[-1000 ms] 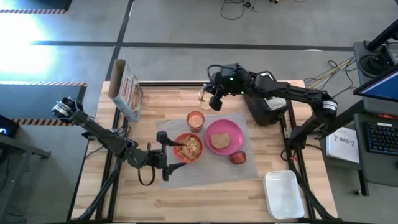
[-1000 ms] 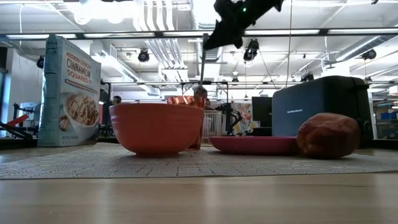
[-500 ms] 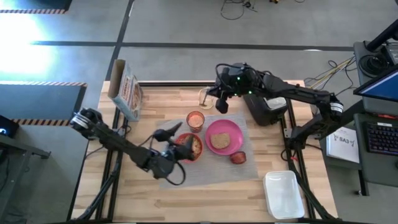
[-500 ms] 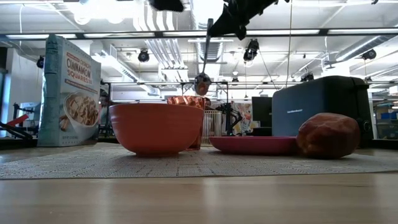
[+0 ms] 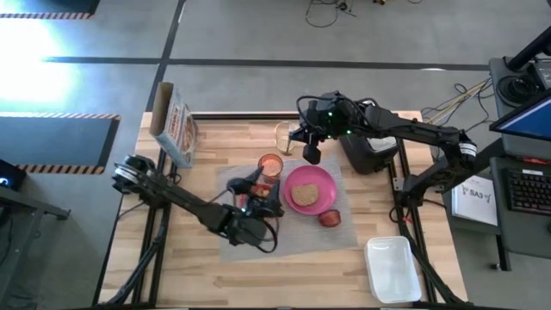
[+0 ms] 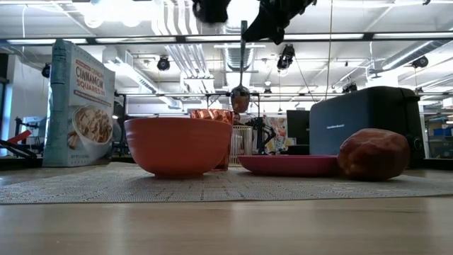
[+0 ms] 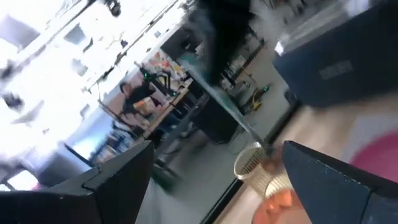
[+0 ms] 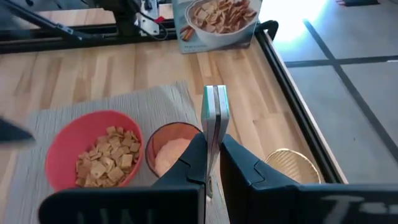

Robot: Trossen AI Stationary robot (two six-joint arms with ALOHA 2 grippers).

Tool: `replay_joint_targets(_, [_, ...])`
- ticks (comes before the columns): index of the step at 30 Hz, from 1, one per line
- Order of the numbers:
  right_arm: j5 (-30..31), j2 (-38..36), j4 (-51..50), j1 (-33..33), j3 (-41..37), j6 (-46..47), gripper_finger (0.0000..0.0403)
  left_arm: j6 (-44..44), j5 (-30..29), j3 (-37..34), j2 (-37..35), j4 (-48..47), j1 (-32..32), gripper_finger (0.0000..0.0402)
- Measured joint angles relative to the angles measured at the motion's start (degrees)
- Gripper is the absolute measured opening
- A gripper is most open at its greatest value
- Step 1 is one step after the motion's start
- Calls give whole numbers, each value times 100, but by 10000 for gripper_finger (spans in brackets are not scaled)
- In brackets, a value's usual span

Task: Arrange a breakfast setting
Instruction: Put the blue spoon on the gray table mat to the left of the orange bowl

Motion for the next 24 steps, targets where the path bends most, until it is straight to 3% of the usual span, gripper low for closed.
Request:
replay_joint_targets(6, [-14,-20,-189,0,0,-16,12,-585,-12,-867,-815,175,-46,336])
replay_joint_targets(10, [-4,-20,-364,24,0,138,13,-534,199,-1966,-1415,1356,-75,336])
replay_joint_targets(15, [-184,13,-145,100,0,244,13,-885,696,-2878,-1939,1861,59,336])
replay_joint_targets(17, [-552,57,67,150,0,127,13,-1251,1517,-3089,-2260,1940,198,336])
replay_joint_targets(20, [-1092,130,471,303,0,-176,13,-1934,3594,-3383,-2570,1984,451,336])
replay_joint_targets(22, [-1350,161,570,410,0,-364,13,-2016,4724,-3560,-2691,2563,603,336])
replay_joint_targets(24, [-1518,180,548,494,0,-574,13,-1924,5302,-3690,-2701,3258,668,336])
